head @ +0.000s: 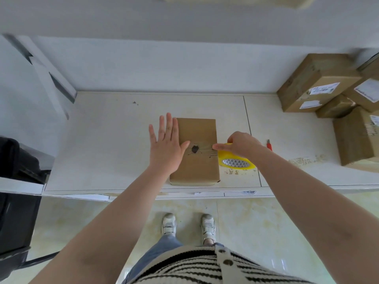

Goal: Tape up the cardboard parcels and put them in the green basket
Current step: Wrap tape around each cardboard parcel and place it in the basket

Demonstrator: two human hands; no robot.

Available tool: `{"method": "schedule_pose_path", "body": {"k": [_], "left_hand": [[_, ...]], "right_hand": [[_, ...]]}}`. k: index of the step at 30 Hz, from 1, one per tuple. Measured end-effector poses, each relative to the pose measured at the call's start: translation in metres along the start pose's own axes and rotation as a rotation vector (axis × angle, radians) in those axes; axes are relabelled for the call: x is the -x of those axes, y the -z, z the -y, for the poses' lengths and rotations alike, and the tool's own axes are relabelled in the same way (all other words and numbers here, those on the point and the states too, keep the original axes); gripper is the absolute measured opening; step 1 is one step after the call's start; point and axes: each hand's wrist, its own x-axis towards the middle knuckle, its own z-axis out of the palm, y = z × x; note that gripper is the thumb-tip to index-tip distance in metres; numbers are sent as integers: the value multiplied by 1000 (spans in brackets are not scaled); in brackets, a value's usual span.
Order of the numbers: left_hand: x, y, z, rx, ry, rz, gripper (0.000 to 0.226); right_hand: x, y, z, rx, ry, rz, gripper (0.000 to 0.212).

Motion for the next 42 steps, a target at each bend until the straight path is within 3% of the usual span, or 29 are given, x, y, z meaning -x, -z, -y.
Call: {"method": "schedule_pose_path", "body": {"k": [5, 10, 15, 20, 24, 28, 34, 38, 42], "left_hand": [[3, 10, -6, 71, 80, 16, 76], [-4, 28, -67, 228, -129, -212, 68], [3, 3, -65, 117, -129, 2, 67], [-9, 12, -68, 152, -159, -127, 66], [-14, 8, -58, 105, -157, 21, 67], [-8, 5, -59, 99, -82, -37, 67], [-9, 2, -47, 145, -92, 0, 73], [-9, 1, -26, 202, -115, 6, 76], [-9, 4, -7, 356, -126, 27, 75]], "right_hand": [[1, 4, 2, 36, 7, 5, 74], [2, 4, 2, 56, 6, -21, 71], [1, 3, 2, 78, 0, -13, 71], [-1, 1, 0, 88, -10, -16, 75], [-1, 0, 1, 78, -5, -21, 78], [1, 0, -1, 58, -9, -16, 81], [4, -2, 3, 16, 43, -30, 78], [7, 16, 0, -104, 184, 115, 64], [10, 35, 12, -127, 227, 132, 60]]}}
